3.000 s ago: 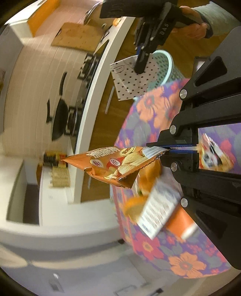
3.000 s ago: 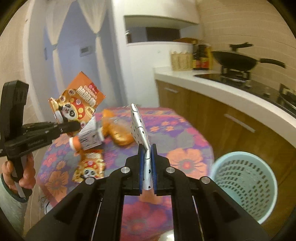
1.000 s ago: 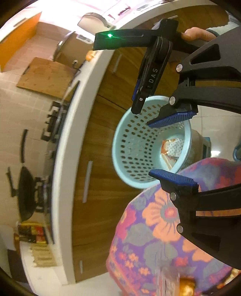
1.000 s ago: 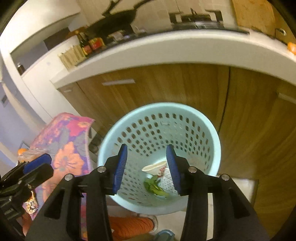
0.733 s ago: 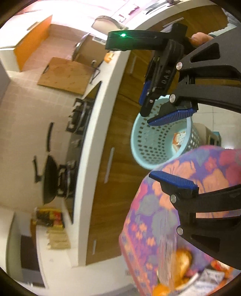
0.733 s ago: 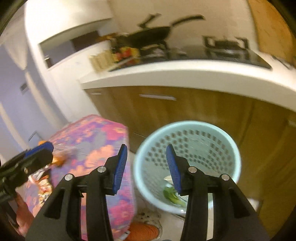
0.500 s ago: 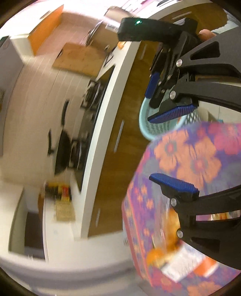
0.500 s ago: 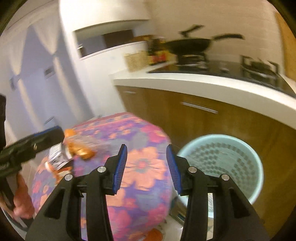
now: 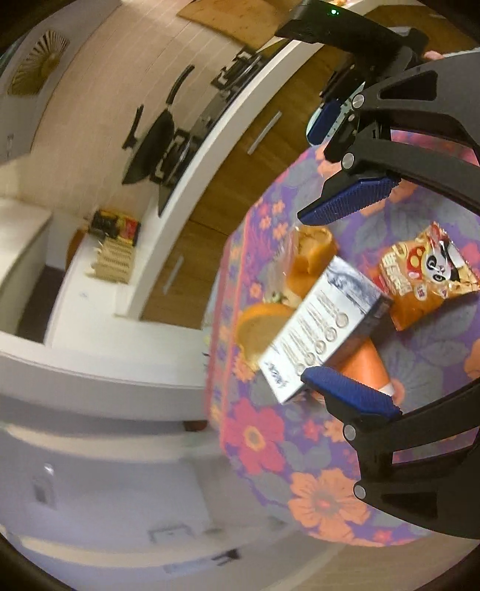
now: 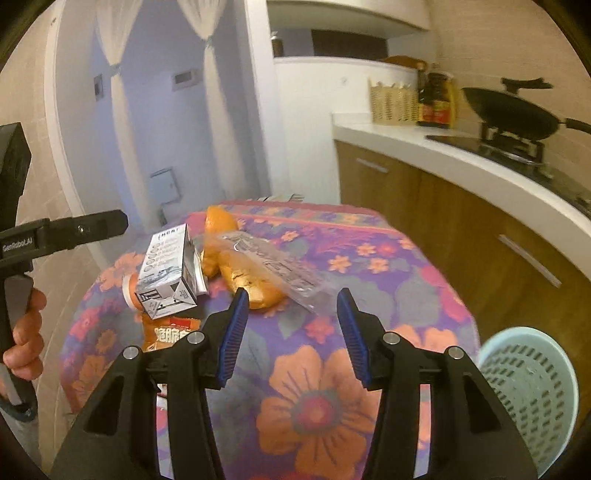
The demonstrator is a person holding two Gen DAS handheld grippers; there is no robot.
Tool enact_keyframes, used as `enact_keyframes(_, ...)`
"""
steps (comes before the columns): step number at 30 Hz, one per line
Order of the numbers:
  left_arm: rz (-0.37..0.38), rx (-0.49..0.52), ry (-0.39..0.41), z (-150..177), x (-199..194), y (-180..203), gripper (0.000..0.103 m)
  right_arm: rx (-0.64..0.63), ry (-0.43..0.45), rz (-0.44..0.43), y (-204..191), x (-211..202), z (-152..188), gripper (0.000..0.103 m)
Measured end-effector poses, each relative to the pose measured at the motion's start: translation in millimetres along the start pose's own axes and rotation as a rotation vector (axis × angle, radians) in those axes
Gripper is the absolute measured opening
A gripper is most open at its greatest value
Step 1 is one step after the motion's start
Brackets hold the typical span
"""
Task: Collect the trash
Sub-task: 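Move both open tools back toward the milk carton on the table, then grasp the milk carton with the left tool while the right tool grasps the clear plastic bag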
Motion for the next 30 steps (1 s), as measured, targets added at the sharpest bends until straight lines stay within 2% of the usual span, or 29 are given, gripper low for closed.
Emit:
enact_keyframes(10, -0.103, 0.062, -0.079, 24.2, 40.0, 16.6, 0.077, -0.063, -0.055, 0.052, 4.4, 41.2, 7.6, 0.046)
enact_keyframes(16, -0.177, 0.051, -0.086, 24.5, 51.2, 17.5, 0.077, -0.129, -0.046, 0.08, 0.6, 50.7, 0.9, 0.047)
enact_keyframes(22, -0.266, 0.044, -0.092, 20.4, 57.9, 20.3, 0.078, -0.136, -0.046, 0.062, 0.5, 57.7, -4.7, 0.046)
enact_keyframes(24, -0.291, 0.05, -0.095, 19.5, 60.2, 21.1, 0.078, -0.15, -0.046, 0.061, -2.5, 57.7, -4.0, 0.032)
enact_keyframes(25, -0.305, 0.057, -0.096, 19.5, 61.1, 21.1, 0.078, -0.155, -0.052, 0.054, -3.9, 58.4, -3.3, 0.031)
enact_keyframes(27, -0.319, 0.065, -0.103, 21.2, 61.1, 21.4, 0.078, -0.162, -0.056, 0.05, -5.1, 59.2, -2.5, 0.02)
enact_keyframes(30, -0.343, 0.076, -0.098, 22.8, 54.8, 16.8, 0.078, -0.156, -0.058, 0.031, -4.6, 58.8, -1.8, 0.012)
Point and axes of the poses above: each gripper's, at about its wrist camera, not at the fingertips, and x roughly the way its jaws point, y to its right, z to its underside, the point moved 4 cm from there along x, roughly the way its jaws point, and after that the axes turned 1 degree about y, right-handed, at the moved point
